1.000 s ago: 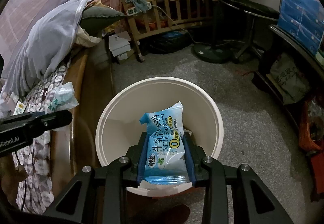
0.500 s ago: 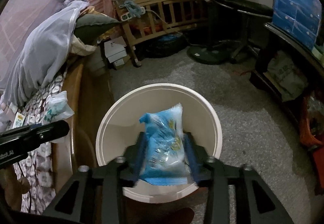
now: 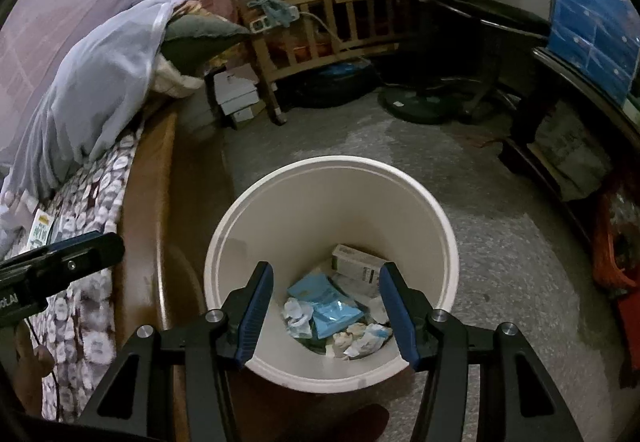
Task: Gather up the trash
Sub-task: 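Open both tools to drop the wrapper and snack packet into the bucket, then move both tools back over the trash pile on the bed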
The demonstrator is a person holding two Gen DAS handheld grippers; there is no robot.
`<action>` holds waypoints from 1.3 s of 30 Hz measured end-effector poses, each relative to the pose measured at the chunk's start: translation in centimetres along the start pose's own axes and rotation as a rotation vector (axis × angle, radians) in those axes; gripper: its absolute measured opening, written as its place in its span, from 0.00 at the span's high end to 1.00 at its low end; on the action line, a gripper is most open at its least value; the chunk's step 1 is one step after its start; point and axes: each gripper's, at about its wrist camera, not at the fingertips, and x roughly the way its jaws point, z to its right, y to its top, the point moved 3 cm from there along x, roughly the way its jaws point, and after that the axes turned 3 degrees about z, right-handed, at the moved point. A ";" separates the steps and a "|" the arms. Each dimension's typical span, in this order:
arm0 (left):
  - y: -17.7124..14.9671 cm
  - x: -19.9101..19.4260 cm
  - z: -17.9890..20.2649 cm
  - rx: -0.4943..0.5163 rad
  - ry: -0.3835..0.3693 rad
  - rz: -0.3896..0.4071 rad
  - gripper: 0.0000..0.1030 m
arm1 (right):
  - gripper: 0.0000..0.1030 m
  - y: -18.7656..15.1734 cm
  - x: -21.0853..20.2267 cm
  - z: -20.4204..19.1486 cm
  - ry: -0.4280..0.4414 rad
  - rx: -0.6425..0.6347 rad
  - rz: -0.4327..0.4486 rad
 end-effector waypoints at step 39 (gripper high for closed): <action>-9.7 -12.9 -25.3 -0.264 0.400 0.077 0.44 | 0.43 -2.6 1.3 -28.8 0.292 -0.406 -0.095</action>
